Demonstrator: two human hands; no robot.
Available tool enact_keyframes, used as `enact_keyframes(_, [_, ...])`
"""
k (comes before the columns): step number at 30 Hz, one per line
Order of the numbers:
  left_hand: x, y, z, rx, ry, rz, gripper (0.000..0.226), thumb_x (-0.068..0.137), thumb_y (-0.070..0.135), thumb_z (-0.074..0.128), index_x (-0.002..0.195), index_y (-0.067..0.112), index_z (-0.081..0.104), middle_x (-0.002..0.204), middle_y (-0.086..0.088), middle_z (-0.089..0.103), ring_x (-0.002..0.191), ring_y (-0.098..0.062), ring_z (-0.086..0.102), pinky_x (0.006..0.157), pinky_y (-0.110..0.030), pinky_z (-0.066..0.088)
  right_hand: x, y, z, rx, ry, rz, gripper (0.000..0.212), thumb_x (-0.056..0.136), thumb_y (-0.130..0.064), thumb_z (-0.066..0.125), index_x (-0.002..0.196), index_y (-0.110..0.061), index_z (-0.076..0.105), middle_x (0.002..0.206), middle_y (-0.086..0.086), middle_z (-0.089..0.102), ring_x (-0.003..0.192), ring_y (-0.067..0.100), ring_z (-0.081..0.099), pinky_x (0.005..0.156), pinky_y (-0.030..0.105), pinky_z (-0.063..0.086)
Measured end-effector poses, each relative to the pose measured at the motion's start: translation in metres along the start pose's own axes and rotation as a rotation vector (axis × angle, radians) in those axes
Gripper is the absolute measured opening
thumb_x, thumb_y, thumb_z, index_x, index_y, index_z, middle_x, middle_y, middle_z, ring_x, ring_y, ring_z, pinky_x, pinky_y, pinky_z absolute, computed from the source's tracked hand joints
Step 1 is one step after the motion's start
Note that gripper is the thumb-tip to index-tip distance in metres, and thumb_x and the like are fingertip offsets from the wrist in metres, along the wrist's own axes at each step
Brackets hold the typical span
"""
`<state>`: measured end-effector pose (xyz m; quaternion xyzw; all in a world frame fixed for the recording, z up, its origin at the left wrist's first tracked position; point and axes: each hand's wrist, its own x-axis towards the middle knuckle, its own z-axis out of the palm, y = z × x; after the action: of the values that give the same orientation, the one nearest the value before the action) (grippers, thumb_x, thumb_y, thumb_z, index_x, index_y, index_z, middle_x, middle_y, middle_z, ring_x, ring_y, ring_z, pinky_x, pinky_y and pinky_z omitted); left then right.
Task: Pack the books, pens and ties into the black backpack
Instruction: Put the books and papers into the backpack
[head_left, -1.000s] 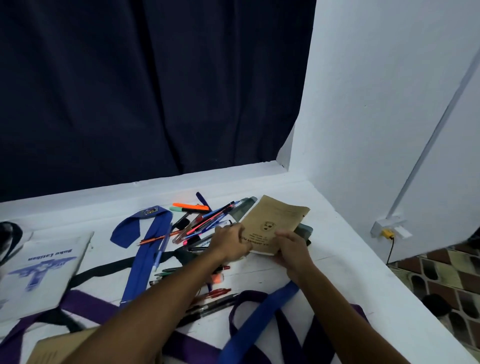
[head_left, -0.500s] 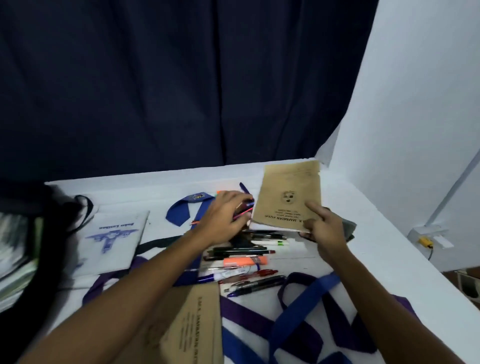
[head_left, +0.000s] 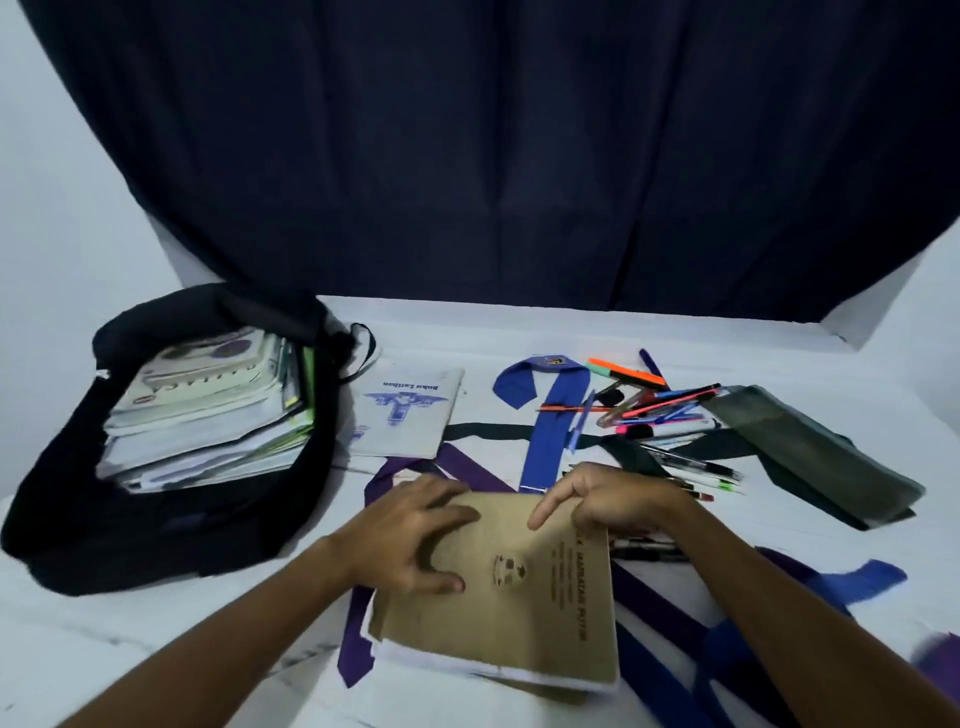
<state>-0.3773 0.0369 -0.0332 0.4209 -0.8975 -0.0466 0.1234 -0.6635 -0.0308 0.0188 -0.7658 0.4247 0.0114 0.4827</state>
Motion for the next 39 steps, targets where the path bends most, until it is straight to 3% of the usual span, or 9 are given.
enact_keyframes(2, [-0.013,-0.002,0.009,0.004,-0.021,-0.007,0.07,0.08,0.07,0.06,0.133,0.025,0.056,0.146,-0.006,0.044,0.131,-0.022,0.044,0.107,-0.038,0.038,0.003,-0.01,0.003,-0.158,-0.018,0.021,0.05,0.071,0.003,0.049,0.091,-0.033,0.076,0.101,-0.01,0.068,0.095,0.016,0.064,0.079,0.035,0.054])
enact_keyframes(6, [-0.021,-0.008,0.023,0.001,-0.03,-0.007,0.069,0.088,0.066,0.053,0.142,0.024,0.048,0.156,-0.007,0.033,0.143,-0.024,0.031,0.117,-0.033,0.025,0.019,-0.037,0.001,-0.265,0.177,-0.028,0.032,0.082,0.001,0.054,0.092,-0.021,0.074,0.085,-0.016,0.061,0.077,0.001,0.056,0.062,0.014,0.045])
enact_keyframes(10, [-0.021,-0.017,0.028,0.048,-0.01,0.032,0.068,0.091,0.066,0.047,0.143,0.022,0.048,0.156,-0.009,0.034,0.144,-0.026,0.029,0.118,-0.031,0.019,0.064,-0.052,0.005,0.182,0.393,-0.086,0.025,0.089,0.004,0.051,0.088,-0.015,0.068,0.089,0.01,0.068,0.083,0.022,0.066,0.077,0.039,0.056])
enact_keyframes(16, [-0.023,-0.024,0.036,-0.009,-0.011,0.032,0.068,0.091,0.065,0.046,0.147,0.026,0.041,0.16,-0.009,0.023,0.149,-0.024,0.018,0.12,-0.036,0.018,0.132,-0.065,0.032,0.591,0.454,0.047,0.02,0.09,0.002,0.047,0.09,-0.008,0.065,0.081,0.01,0.064,0.073,0.02,0.064,0.062,0.026,0.054])
enact_keyframes(21, [-0.017,-0.03,0.038,-0.007,-0.011,0.022,0.071,0.083,0.069,0.054,0.142,0.029,0.046,0.154,-0.013,0.032,0.137,-0.029,0.036,0.11,-0.042,0.032,0.138,-0.056,0.045,0.308,0.711,-0.064,0.023,0.088,0.002,0.048,0.087,-0.011,0.067,0.071,-0.002,0.063,0.069,0.017,0.06,0.069,0.031,0.055])
enact_keyframes(29, [0.032,-0.024,0.007,-0.075,-0.203,-0.126,0.073,0.062,0.064,0.077,0.118,0.028,0.046,0.106,0.003,0.054,0.1,-0.016,0.049,0.091,-0.036,0.032,0.079,0.005,0.084,-0.343,1.077,-0.315,0.038,0.075,0.001,0.045,0.106,-0.005,0.067,0.093,0.009,0.068,0.083,0.029,0.064,0.067,0.039,0.054])
enact_keyframes(33, [0.059,-0.012,-0.001,-0.287,-0.295,-0.254,0.054,0.064,0.043,0.084,0.103,0.028,0.05,0.088,0.006,0.062,0.081,-0.015,0.057,0.065,-0.023,0.038,0.076,0.017,0.086,-0.223,1.139,-0.324,0.036,0.084,-0.004,0.04,0.114,-0.003,0.061,0.1,0.01,0.064,0.093,0.024,0.059,0.083,0.024,0.044])
enact_keyframes(35, [0.068,-0.009,-0.004,-0.309,-0.38,-0.296,0.057,0.063,0.041,0.086,0.105,0.029,0.05,0.094,0.005,0.061,0.085,-0.017,0.058,0.067,-0.025,0.044,0.072,0.015,0.084,-0.143,1.16,-0.326,0.039,0.089,-0.011,0.033,0.117,-0.003,0.06,0.102,0.009,0.063,0.095,0.021,0.057,0.083,0.019,0.039])
enact_keyframes(39, [0.07,-0.007,-0.009,-0.387,-0.37,-0.372,0.073,0.053,0.038,0.092,0.108,0.032,0.045,0.096,-0.002,0.06,0.082,-0.019,0.056,0.074,-0.037,0.049,0.059,0.01,0.08,0.062,1.191,-0.324,0.037,0.093,-0.016,0.038,0.123,-0.005,0.057,0.103,0.004,0.061,0.093,0.018,0.058,0.08,0.031,0.048])
